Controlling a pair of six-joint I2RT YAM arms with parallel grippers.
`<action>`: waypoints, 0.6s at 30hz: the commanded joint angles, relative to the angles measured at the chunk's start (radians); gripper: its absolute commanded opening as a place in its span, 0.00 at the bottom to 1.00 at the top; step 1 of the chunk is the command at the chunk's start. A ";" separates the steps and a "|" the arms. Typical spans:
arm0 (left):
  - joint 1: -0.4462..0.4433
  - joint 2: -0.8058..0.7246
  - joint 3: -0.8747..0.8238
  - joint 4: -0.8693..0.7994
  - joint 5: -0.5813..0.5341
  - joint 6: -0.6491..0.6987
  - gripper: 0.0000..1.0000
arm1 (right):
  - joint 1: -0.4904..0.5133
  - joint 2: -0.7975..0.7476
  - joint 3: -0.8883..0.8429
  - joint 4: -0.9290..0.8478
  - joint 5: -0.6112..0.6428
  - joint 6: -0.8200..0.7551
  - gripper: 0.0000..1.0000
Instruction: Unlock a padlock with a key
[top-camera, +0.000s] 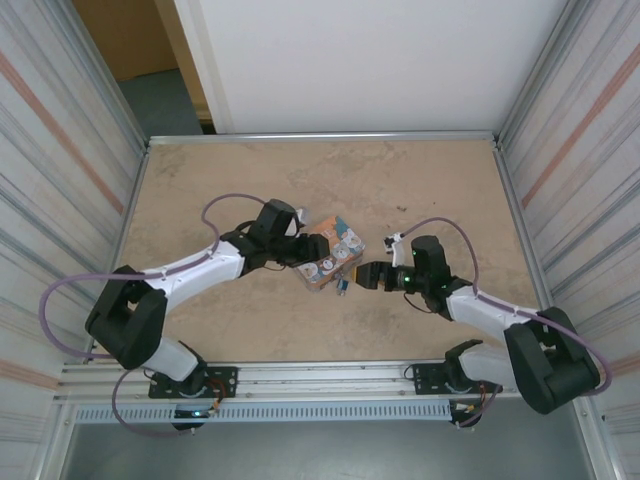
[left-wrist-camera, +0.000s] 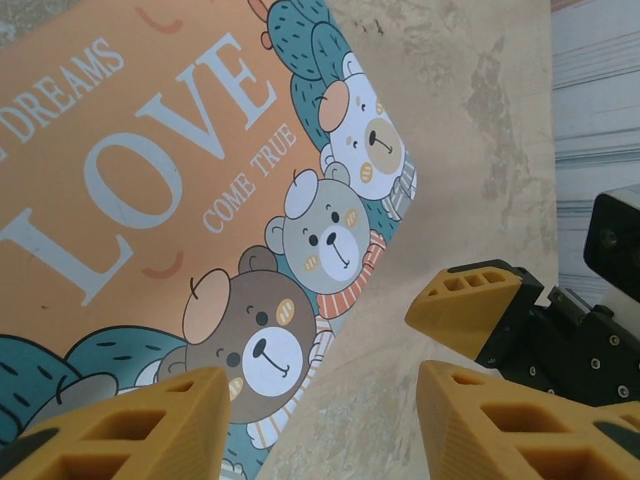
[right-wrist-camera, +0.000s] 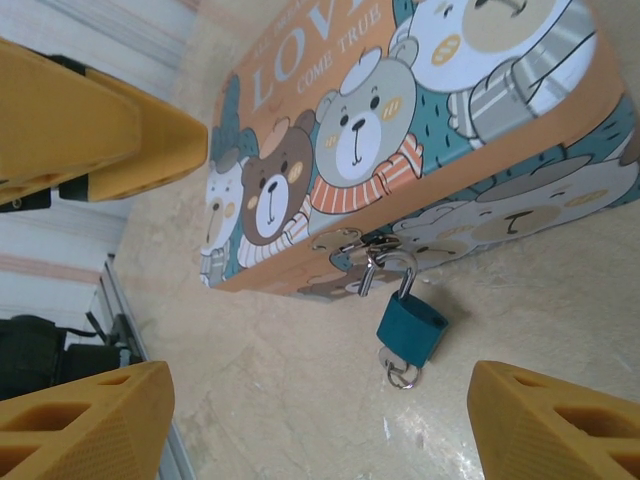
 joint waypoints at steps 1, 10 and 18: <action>0.003 0.015 0.024 -0.002 0.016 0.012 0.51 | 0.021 0.048 0.013 0.080 0.012 -0.013 0.74; 0.003 0.038 0.001 -0.004 0.015 0.001 0.49 | 0.046 0.131 0.033 0.111 0.023 -0.054 0.71; 0.003 0.046 -0.013 -0.001 0.016 -0.006 0.48 | 0.058 0.177 0.039 0.154 0.032 -0.087 0.70</action>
